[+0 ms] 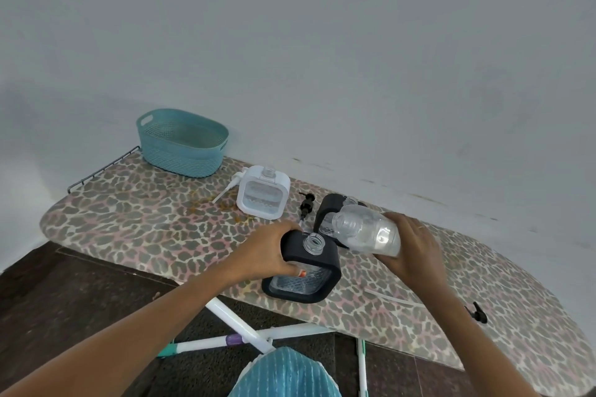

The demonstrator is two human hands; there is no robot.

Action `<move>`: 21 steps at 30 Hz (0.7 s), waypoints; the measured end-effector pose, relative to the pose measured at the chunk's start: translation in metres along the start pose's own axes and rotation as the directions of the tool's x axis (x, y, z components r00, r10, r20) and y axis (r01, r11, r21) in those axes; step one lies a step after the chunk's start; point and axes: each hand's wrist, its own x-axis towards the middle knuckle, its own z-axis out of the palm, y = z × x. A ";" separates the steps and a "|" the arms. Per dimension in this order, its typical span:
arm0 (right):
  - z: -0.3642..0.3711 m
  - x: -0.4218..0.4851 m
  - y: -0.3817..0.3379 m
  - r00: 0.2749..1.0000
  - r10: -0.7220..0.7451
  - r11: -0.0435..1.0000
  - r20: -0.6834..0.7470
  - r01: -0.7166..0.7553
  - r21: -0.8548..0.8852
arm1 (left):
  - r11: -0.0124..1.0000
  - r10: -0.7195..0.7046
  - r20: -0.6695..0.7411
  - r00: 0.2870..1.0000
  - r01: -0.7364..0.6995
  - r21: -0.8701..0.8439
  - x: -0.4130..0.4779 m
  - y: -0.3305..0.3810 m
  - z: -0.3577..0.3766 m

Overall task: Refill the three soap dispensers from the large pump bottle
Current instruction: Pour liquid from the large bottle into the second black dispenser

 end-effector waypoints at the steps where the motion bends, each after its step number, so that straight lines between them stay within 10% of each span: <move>1: 0.001 0.002 0.002 1.000 -0.022 0.999 0.013 0.023 -0.024 | 1.000 0.002 0.002 1.000 -0.002 0.000 0.000 0.001 0.000; 21: 0.006 0.015 0.017 0.965 -0.253 0.924 0.066 0.261 -0.280 | 0.999 0.018 0.017 1.000 -0.018 0.033 0.000 0.004 0.001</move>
